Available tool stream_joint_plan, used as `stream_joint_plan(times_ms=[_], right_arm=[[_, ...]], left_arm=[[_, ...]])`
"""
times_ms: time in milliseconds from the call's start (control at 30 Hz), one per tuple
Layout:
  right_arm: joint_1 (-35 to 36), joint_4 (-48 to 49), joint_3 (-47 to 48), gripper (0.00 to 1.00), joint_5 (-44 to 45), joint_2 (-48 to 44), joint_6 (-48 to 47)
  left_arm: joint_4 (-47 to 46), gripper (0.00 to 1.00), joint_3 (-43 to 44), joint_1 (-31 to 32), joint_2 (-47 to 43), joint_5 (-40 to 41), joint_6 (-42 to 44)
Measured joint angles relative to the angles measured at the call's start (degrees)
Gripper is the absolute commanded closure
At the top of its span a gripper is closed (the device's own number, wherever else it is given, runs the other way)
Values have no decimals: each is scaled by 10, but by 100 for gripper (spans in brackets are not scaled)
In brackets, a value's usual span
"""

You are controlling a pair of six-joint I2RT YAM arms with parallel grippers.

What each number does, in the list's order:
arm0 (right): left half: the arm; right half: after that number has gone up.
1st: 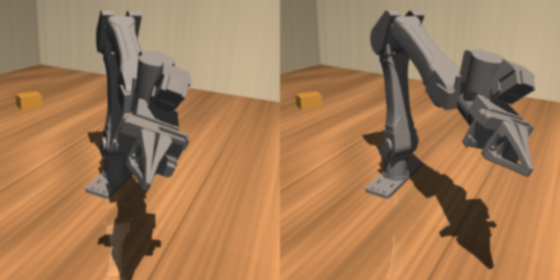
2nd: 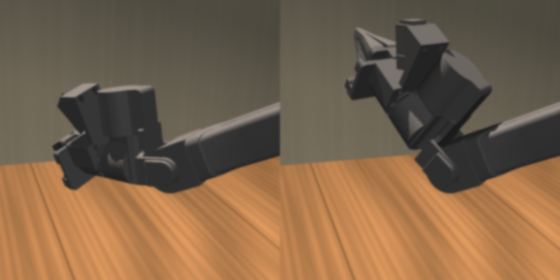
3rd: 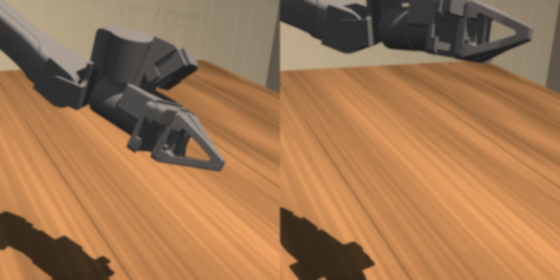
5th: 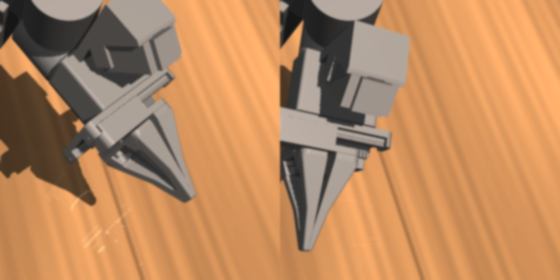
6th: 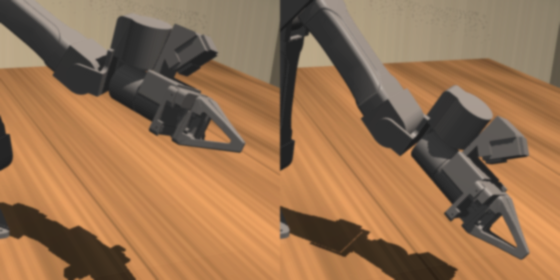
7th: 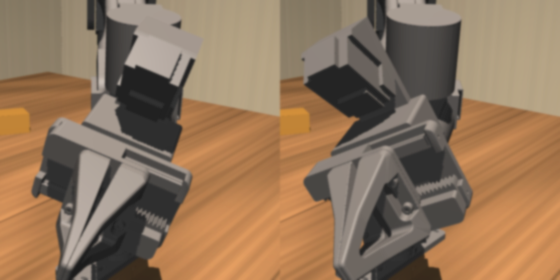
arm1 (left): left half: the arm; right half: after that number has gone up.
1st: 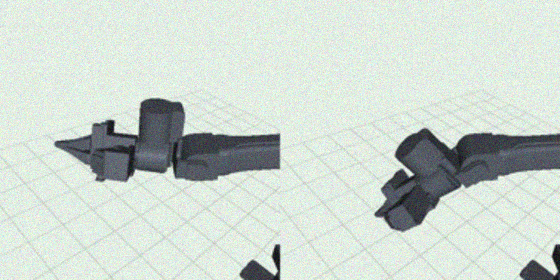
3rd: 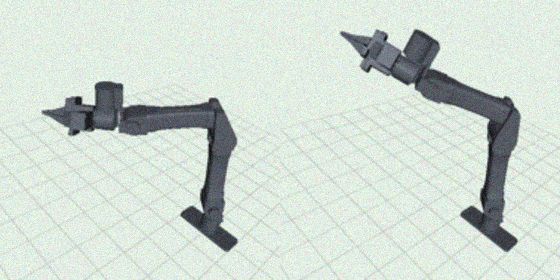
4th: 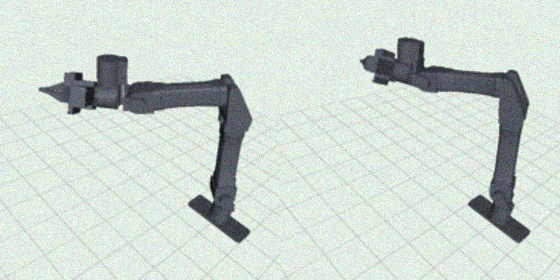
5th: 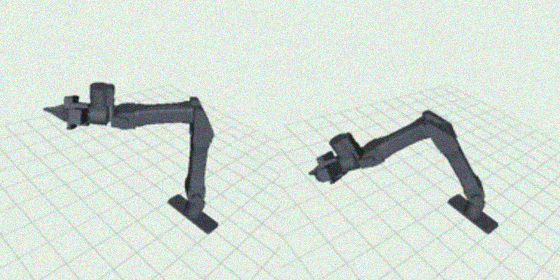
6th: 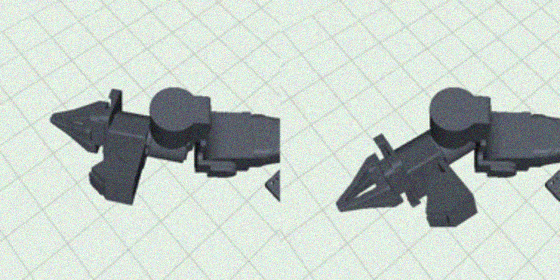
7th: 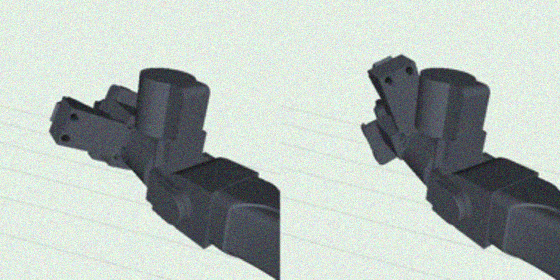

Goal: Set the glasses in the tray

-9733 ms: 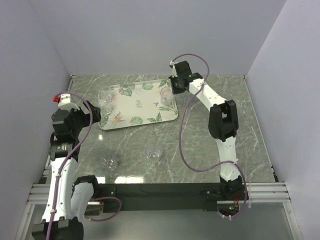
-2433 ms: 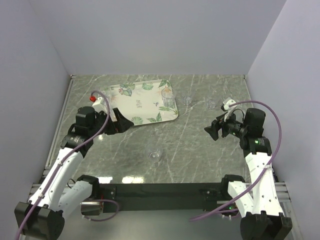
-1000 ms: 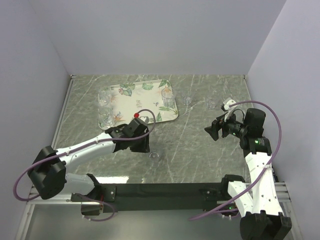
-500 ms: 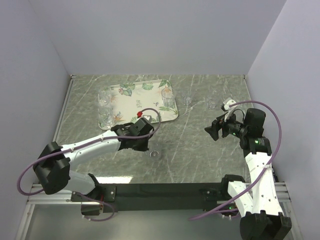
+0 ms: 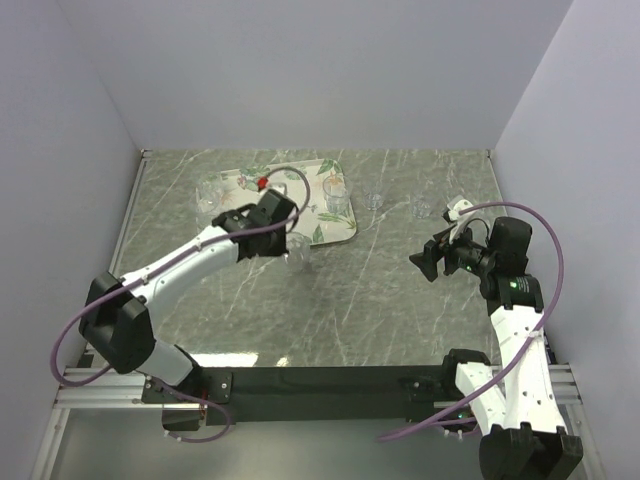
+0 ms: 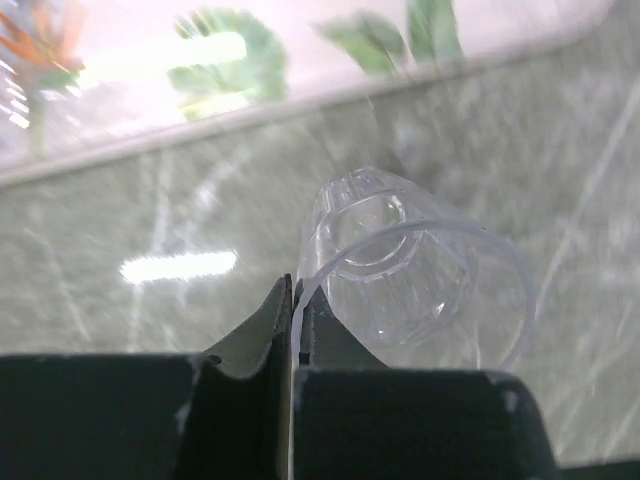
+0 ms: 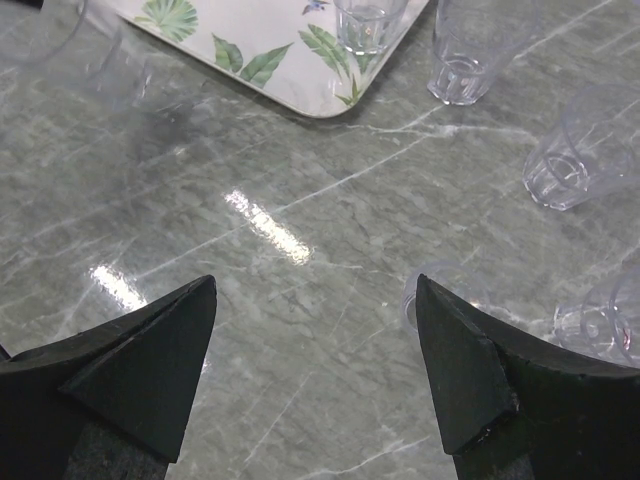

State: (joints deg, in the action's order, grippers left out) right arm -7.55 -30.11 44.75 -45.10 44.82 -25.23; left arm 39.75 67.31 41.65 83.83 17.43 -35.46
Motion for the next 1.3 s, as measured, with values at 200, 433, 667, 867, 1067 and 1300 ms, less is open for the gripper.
stream_joint_plan(times_ms=[200,433,667,867,1067,1300], right_arm=[[0,0,0,13,0,-3,0],[0,0,0,13,2,-7,0],[-1,0,0,13,2,-9,0],[-3,0,0,13,2,-9,0],[-4,0,0,13,4,-9,0],[-6,0,0,13,7,-9,0]], left_arm=[[0,100,68,-96,43,0,36],[-5,100,150,-177,126,-2,58],[-7,100,245,-241,229,-9,70],[-10,100,309,-277,297,-12,81],[-9,100,338,-299,336,-12,89],[-9,100,373,-318,369,-27,93]])
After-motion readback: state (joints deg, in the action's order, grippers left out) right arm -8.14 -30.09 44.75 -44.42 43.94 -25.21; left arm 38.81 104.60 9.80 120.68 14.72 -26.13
